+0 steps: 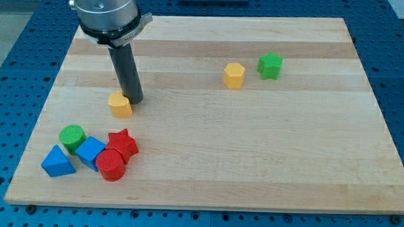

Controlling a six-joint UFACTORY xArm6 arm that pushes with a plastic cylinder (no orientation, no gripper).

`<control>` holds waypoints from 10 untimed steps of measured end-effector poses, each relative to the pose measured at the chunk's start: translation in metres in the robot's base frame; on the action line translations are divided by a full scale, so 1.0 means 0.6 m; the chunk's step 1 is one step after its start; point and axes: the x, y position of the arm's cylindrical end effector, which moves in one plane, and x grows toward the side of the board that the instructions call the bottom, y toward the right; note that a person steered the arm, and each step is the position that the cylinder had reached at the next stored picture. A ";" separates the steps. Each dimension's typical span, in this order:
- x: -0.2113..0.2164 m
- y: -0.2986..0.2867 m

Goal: Slide the heart above the cube

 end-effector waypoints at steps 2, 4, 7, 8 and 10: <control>-0.005 -0.045; 0.042 -0.089; 0.086 -0.090; 0.096 -0.090; -0.003 -0.088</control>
